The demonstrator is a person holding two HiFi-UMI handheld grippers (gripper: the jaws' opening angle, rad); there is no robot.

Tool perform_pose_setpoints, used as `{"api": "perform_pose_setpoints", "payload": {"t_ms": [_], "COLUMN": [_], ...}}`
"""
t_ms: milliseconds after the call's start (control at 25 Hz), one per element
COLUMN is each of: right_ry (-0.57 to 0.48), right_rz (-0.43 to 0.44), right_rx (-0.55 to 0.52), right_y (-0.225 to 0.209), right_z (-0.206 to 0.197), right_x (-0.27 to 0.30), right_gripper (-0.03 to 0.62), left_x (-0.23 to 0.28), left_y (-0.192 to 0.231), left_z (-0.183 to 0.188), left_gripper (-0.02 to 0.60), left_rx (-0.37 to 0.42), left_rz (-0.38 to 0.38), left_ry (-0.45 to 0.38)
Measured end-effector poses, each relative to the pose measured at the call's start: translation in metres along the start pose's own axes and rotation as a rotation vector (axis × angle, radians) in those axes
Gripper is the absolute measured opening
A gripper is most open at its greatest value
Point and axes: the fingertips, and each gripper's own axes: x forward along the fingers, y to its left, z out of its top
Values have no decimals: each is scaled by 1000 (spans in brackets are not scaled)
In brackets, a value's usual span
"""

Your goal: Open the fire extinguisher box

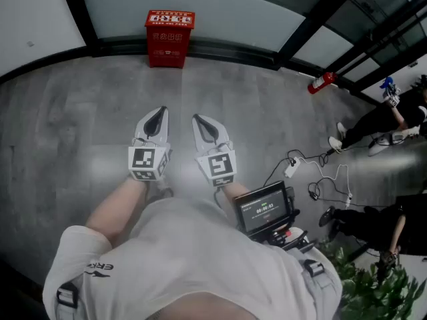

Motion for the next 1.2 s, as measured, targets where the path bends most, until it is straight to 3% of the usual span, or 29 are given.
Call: {"api": "perform_pose_setpoints", "payload": {"t_ms": [200, 400, 680, 1200], "right_ry": [-2, 1, 8, 30], "right_rz": [-29, -31, -21, 29], "right_rx": [-16, -30, -21, 3], "right_y": [5, -5, -32, -158], "right_z": [15, 25, 17, -7], "right_x": [67, 149, 226, 387], "right_gripper": [15, 15, 15, 15], "left_x": [29, 82, 147, 330], "left_y": [57, 119, 164, 246], "left_z": [11, 10, 1, -14], "left_gripper": [2, 2, 2, 2], "left_rx": [56, 43, 41, 116], "left_rz": [-20, -19, -14, 61], "left_ry": [-7, 10, 30, 109]}}
